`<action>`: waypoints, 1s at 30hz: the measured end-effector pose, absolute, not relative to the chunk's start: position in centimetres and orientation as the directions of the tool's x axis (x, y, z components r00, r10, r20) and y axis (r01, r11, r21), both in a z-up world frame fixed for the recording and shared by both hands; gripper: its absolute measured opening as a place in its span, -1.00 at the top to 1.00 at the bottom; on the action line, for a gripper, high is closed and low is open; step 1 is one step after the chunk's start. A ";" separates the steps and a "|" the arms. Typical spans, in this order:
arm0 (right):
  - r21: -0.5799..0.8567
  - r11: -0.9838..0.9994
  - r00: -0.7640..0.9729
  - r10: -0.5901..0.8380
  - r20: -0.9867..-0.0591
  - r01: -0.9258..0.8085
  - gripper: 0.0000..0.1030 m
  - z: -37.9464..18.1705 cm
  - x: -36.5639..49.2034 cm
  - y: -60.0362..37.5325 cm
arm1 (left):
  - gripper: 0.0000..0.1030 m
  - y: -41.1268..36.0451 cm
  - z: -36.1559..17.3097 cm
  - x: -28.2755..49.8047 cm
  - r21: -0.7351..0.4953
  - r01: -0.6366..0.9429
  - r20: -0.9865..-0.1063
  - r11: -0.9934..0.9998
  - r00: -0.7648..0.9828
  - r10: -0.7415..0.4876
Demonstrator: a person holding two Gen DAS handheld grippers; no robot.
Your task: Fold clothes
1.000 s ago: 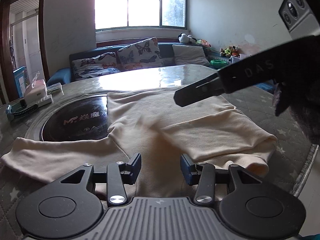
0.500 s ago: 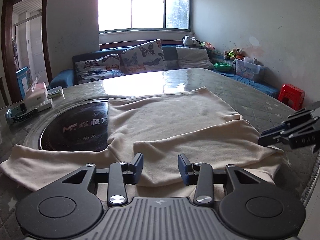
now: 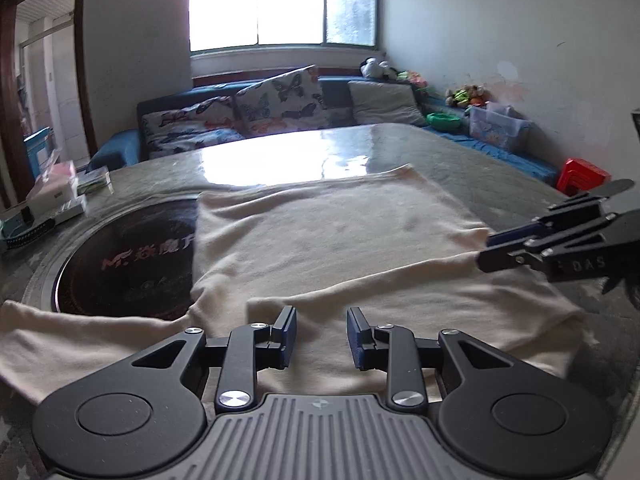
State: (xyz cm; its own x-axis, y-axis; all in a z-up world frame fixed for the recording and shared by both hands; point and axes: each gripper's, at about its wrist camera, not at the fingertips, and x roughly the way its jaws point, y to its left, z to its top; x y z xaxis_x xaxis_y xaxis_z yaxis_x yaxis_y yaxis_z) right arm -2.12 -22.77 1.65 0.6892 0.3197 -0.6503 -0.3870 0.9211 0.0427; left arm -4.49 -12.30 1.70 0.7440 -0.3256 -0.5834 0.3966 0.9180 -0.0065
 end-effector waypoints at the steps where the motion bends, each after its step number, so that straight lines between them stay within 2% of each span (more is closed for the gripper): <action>1: 0.039 0.923 0.686 0.313 -0.657 -0.384 0.62 1.3 -1.9 -22.7 | 0.47 -11.9 1.5 -4.2 -0.014 0.386 -0.587 0.922 0.743 -0.320; 6: 0.019 0.922 0.694 0.305 -0.652 -0.387 0.61 1.6 -2.3 -22.5 | 0.46 -10.4 2.0 -4.5 -0.042 0.360 -0.576 0.932 0.754 -0.317; 14: -0.055 0.886 0.688 0.318 -0.653 -0.461 0.59 2.1 -3.3 -19.7 | 0.45 -5.6 3.0 -5.4 -0.050 0.230 -0.551 0.972 0.805 -0.219; 17: -0.072 0.844 0.669 0.366 -0.647 -0.532 0.58 2.5 -3.7 -17.5 | 0.42 -3.2 3.5 -5.4 -0.037 0.149 -0.545 0.988 0.826 -0.145; 23: -0.078 0.766 0.611 0.442 -0.656 -0.638 0.58 2.1 -3.4 -12.8 | 0.22 1.8 3.1 -5.1 -0.023 -0.064 -0.562 0.998 0.826 0.039; 30: -0.100 0.692 0.559 0.480 -0.675 -0.715 0.58 0.9 -3.7 -8.8 | 0.21 6.2 3.1 -3.8 -0.010 -0.240 -0.566 0.971 0.802 0.192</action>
State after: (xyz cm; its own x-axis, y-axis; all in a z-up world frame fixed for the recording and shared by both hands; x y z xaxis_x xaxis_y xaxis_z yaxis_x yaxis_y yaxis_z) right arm -3.67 -8.76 0.94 0.5594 0.4803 -0.6755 -0.7150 0.6919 -0.1001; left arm -3.79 6.21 3.05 0.8019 0.1922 -0.5657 -0.2397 0.9708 -0.0099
